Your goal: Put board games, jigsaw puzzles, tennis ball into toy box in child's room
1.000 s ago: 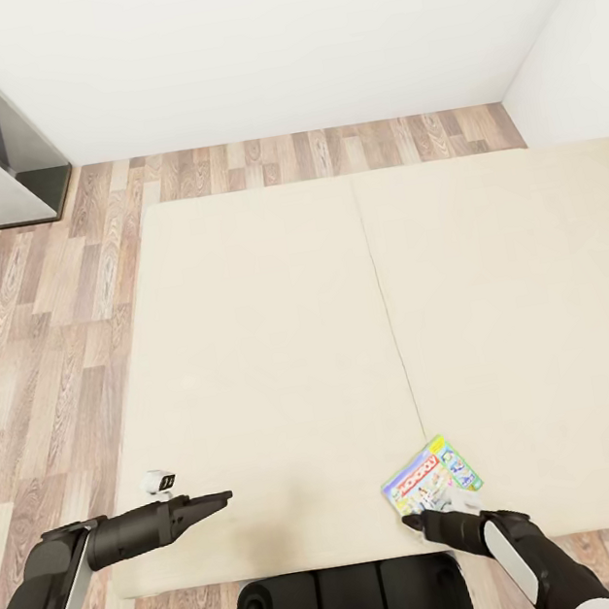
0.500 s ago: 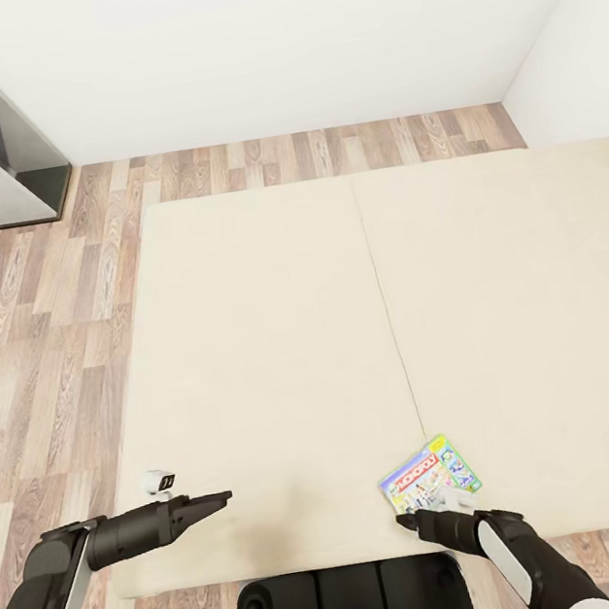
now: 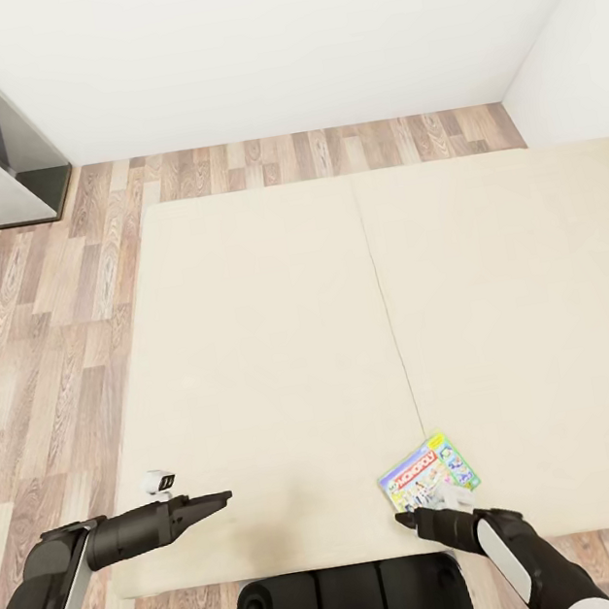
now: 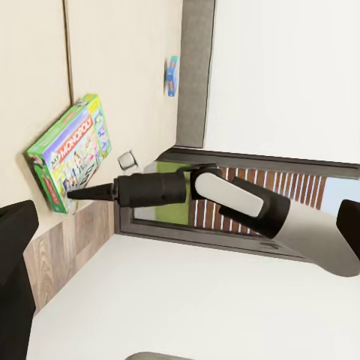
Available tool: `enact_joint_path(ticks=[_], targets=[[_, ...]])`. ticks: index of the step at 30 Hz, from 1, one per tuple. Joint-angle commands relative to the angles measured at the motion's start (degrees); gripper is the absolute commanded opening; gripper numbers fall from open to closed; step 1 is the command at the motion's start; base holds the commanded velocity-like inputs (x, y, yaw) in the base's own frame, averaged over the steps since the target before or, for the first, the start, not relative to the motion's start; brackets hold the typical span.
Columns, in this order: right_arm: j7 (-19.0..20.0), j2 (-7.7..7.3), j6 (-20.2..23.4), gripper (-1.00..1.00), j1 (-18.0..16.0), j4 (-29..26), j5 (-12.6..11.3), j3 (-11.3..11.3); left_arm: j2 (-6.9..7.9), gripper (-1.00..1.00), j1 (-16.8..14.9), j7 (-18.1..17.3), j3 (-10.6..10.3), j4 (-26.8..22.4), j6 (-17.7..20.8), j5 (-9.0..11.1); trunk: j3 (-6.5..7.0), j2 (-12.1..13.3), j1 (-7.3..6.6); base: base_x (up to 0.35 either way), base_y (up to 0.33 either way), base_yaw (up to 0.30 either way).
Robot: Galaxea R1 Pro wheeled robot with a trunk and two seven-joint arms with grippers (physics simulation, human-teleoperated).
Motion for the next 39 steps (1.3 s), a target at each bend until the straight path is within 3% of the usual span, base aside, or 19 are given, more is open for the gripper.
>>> enact_joint_path(ticks=[1, 22, 32, 39], targets=[[0.14, 0.01, 0.38, 1.00, 0.02, -0.51, -0.21, -0.15, 0.02, 1.00, -0.01, -0.21, -0.01, -0.02, 0.61, -0.02, -0.06, -0.08, 0.03, 0.000, 0.000, 0.000], [-0.09, 0.13, 0.30, 1.00, -0.20, -2.38, -0.19, -0.06, 0.11, 1.00, -0.01, -0.21, 0.08, 0.06, 0.61, 0.07, -0.06, -0.08, 0.03, 0.000, 0.000, 0.000], [-0.10, 2.28, 0.29, 1.00, -0.81, -2.79, 0.14, 0.05, 0.10, 1.00, -0.01, -0.21, 0.08, 0.07, 0.59, 0.07, -0.06, -0.08, 0.03, 0.000, 0.000, 0.000], [-0.12, 2.74, 0.34, 1.00, -1.58, -2.81, 0.28, 0.08, 0.10, 1.00, -0.01, -0.21, 0.08, 0.07, 0.59, 0.07, -0.06, -0.08, 0.03, 0.000, 0.000, 0.000]])
